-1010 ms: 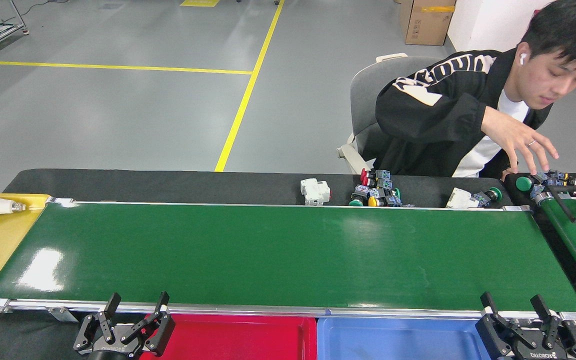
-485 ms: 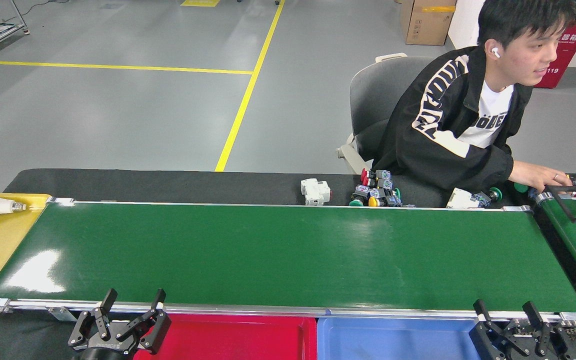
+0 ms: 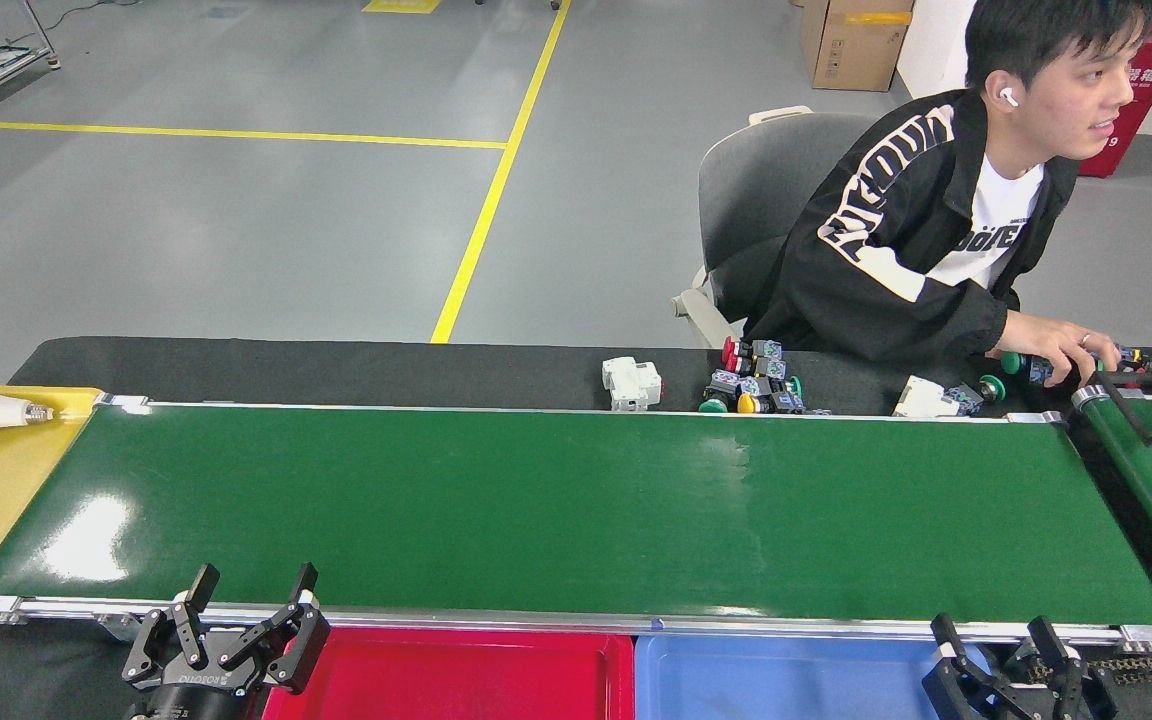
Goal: Pick switch part from conveyor to tray
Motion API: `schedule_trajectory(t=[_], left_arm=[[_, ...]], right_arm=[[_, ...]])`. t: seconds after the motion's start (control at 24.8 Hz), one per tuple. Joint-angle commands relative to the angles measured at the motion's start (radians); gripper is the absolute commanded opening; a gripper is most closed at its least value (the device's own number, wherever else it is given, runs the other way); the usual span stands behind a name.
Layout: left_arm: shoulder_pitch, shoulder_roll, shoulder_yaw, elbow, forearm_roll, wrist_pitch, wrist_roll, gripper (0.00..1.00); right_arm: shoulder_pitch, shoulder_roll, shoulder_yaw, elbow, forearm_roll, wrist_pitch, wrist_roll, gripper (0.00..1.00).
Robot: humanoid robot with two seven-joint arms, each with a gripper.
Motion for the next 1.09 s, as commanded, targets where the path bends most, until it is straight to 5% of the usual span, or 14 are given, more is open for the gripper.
schedule_trajectory(t=[0.0,1.05], left_arm=[[-0.01,0.001,0.004,-0.014,0.004,-0.004,0.014,1.0],[-0.007,0.01,0.002,-0.014,0.004,-0.006,0.013,1.0]], right_arm=[[-0.005,0.002,-0.003,-0.014,0.0,0.002,-0.003,1.0],[-0.022,0.016,-0.003,-0.014,0.0,0.005,0.01,0.99]])
